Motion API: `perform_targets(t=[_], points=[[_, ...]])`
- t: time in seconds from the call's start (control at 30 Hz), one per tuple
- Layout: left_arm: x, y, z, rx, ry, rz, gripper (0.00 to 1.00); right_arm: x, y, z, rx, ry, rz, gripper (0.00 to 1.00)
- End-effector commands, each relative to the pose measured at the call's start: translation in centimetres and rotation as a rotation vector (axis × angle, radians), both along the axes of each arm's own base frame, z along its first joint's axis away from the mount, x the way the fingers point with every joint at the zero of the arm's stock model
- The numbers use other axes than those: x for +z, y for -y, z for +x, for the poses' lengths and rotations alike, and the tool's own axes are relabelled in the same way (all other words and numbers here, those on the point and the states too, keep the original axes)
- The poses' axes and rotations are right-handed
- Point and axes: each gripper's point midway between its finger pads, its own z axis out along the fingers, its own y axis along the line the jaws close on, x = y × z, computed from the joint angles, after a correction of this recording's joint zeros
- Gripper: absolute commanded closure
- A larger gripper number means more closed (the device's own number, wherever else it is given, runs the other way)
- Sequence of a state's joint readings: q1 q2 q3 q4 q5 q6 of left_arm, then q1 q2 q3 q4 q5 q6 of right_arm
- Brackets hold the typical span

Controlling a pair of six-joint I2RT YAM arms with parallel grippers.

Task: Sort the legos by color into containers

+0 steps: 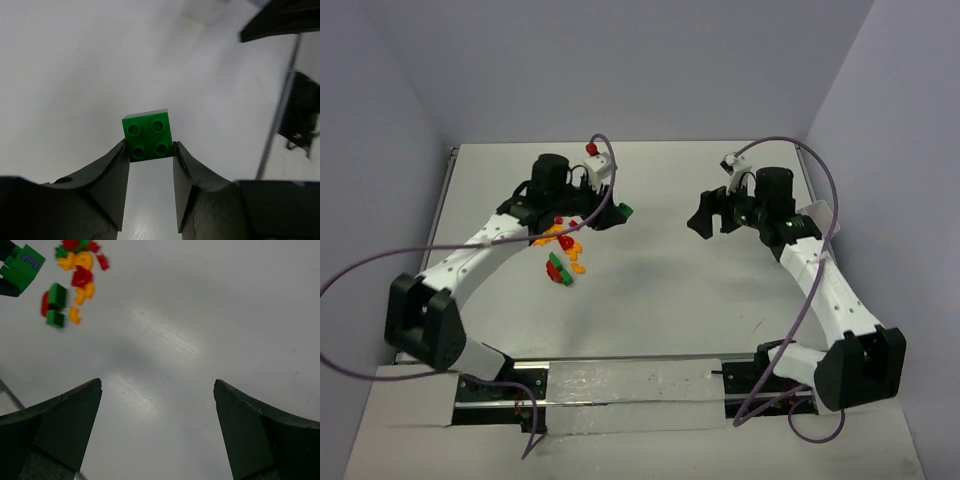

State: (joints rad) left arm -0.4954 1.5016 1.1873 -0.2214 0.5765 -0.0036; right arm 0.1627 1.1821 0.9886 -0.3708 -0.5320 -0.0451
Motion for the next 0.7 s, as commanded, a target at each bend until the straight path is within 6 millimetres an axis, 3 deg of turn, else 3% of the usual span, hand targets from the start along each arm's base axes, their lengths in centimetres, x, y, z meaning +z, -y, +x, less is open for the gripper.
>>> perform_targets(t=[0.0, 0.1, 0.27, 0.5, 0.67], points=[[3.8, 1.2, -6.4, -0.363, 0.113, -0.15, 1.0, 5.4, -2.6, -3.9, 0.222, 0.141, 0.119, 0.0], [4.6, 0.5, -9.6, -0.451, 0.133, -0.178, 1.0, 8.0, -4.3, -6.7, 0.386, 0.144, 0.202, 0.0], [5.7, 0.0, -12.1, -0.514, 0.117, -0.216, 1.0, 10.9, -6.1, -9.4, 0.531, 0.151, 0.291, 0.0], [7.0, 0.2, -14.6, -0.611, 0.07, -0.28, 1.0, 10.8, -9.2, -11.3, 0.65, 0.122, 0.278, 0.04], [7.5, 0.6, -15.3, -0.627, 0.045, -0.303, 1.0, 10.7, -10.4, -12.0, 0.706, 0.09, 0.294, 0.07]])
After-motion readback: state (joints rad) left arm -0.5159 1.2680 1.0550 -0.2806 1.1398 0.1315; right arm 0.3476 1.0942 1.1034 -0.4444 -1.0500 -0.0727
